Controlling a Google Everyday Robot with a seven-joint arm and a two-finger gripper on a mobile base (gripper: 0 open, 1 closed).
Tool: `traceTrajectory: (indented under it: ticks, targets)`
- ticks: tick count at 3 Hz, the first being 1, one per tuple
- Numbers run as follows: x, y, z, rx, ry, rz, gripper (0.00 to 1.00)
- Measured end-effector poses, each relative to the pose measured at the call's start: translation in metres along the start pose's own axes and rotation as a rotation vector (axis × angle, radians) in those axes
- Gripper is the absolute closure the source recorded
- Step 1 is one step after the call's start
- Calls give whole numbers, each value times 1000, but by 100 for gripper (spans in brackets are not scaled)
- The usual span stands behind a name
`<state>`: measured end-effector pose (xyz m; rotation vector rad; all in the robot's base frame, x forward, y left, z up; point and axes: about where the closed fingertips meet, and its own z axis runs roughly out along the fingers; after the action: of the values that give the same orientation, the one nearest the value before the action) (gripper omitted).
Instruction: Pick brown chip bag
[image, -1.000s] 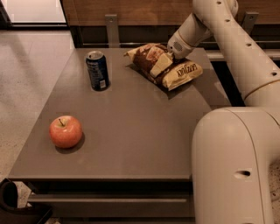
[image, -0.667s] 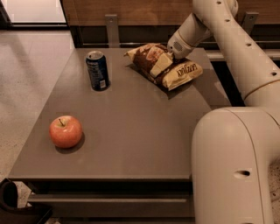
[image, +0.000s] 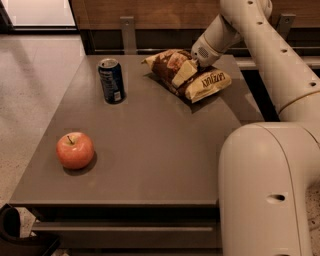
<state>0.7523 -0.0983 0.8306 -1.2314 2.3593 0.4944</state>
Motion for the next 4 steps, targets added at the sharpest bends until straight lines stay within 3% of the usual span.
traceTrajectory:
  ticks: [4]
  targets:
    - [-1,0,-2,0,0,-1,100]
